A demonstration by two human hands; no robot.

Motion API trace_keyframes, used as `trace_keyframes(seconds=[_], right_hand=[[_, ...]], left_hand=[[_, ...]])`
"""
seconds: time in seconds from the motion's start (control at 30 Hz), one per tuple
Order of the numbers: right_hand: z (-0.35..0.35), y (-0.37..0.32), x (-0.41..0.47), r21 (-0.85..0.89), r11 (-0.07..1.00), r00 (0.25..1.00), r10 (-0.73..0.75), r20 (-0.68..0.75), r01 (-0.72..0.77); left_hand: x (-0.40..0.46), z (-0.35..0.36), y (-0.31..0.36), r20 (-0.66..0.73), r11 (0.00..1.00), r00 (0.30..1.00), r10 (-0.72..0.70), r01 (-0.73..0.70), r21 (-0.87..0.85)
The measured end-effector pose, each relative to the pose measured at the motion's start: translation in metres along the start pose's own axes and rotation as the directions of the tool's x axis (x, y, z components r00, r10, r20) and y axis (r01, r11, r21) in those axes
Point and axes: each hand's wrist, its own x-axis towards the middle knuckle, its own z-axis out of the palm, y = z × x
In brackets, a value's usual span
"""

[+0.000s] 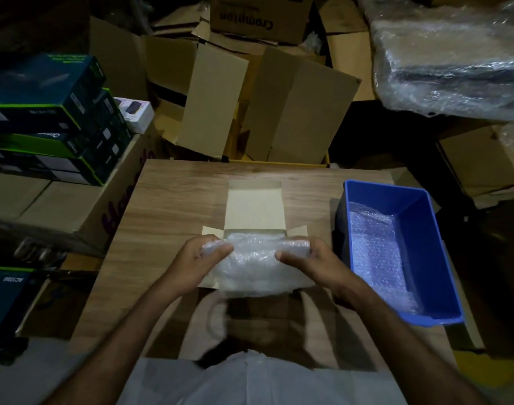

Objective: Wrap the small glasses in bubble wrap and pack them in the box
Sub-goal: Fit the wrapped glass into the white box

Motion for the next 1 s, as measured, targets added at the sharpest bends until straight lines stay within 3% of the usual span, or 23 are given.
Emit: trace_keyframes(seconds=[0.07,0.17,0.3,0.5,0.67,0.8,1.0], right_hand=[[0.003,0.001,0.004,0.057,0.998,1.000,0.014,-0.022,-0.013],[0.006,0.009,0.012,0.148,0.989,0.996,0.029,-0.080,-0.017],[0.008,0.019,0.016,0.177,0.983,0.998,0.050,-0.029,-0.044],[0.006,0.026,0.017,0.188,0.982,0.999,0.027,-0.025,-0.021],[0.004,0.022,0.014,0.091,0.995,0.999,-0.046,0.009,0.045],[0.001,0.031,0.022,0.005,0.995,0.992,-0.099,0.077,0.099],[0.003,0.044,0.029,-0.015,0.996,0.996,-0.083,0.038,0.083]], left_hand=[[0.000,0.003,0.002,0.020,0.993,0.999,-0.036,0.038,-0.113],[-0.001,0.001,-0.005,0.167,0.952,0.976,-0.142,0.180,-0.246],[0.000,-0.002,-0.021,0.215,0.967,0.964,-0.157,0.194,-0.163],[-0.006,-0.009,-0.016,0.299,0.917,0.935,-0.193,0.280,-0.284],[-0.005,-0.005,-0.019,0.205,0.945,0.969,-0.138,0.191,-0.265],[0.001,-0.001,-0.024,0.214,1.000,0.977,-0.009,0.012,-0.014],[0.008,-0.001,-0.031,0.209,0.983,0.966,-0.153,0.170,-0.063]])
